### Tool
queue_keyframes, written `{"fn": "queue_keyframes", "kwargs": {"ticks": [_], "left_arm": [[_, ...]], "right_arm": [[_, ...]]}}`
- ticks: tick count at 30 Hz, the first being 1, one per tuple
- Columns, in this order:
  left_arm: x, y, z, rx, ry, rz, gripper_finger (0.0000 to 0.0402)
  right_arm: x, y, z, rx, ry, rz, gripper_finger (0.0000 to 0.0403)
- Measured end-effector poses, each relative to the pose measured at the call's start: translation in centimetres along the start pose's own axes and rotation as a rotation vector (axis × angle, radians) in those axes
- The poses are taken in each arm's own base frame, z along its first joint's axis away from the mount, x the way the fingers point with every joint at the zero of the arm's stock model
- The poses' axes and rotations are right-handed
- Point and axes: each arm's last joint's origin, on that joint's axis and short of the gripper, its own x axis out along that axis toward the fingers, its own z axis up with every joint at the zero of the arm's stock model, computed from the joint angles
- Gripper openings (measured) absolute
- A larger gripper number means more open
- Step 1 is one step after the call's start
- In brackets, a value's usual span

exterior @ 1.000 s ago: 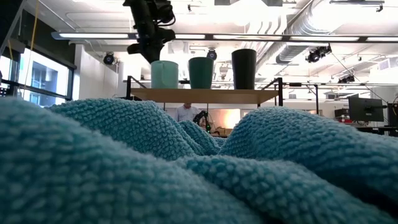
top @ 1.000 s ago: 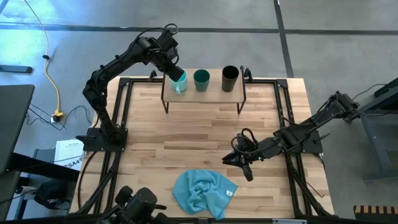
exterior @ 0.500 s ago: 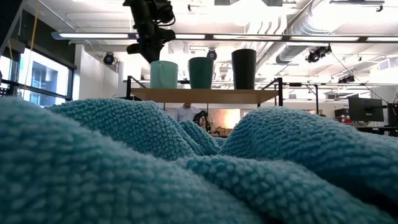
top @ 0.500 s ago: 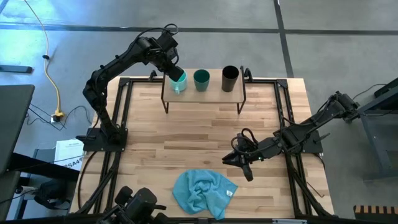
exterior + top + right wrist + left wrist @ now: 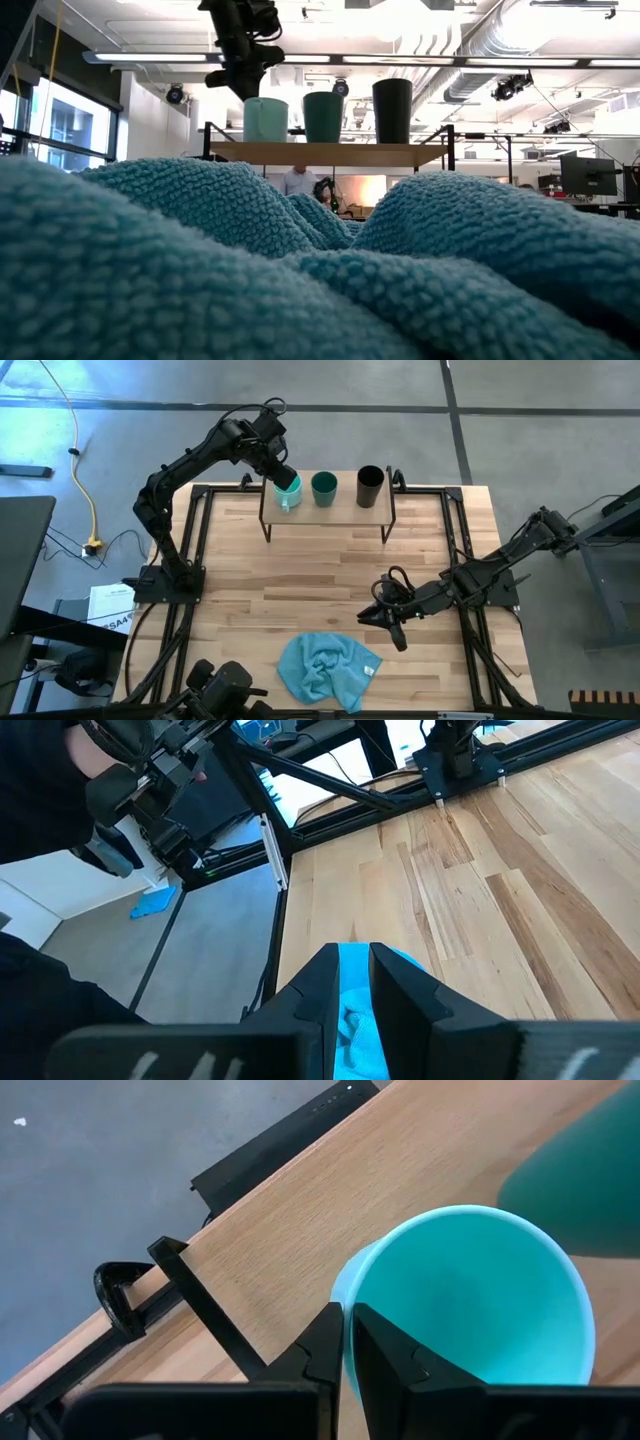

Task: Stack small to large cups/mugs on shelf
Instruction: Put the blue mug on the shelf

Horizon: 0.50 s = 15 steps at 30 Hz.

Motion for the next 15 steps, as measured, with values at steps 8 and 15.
{"fn": "queue_keyframes", "kwargs": {"ticks": [8,15], "left_arm": [[-0.01,0.04,0.03,-0.026,-0.005,0.014,0.0017],[0.01,0.05,0.02,-0.037,-0.005,0.018,0.0017]], "right_arm": [[-0.12,0.35,-0.35,-0.006,0.016,0.009,0.0050],[-0.22,0.61,-0.53,-0.012,0.016,0.007,0.0050]]}}
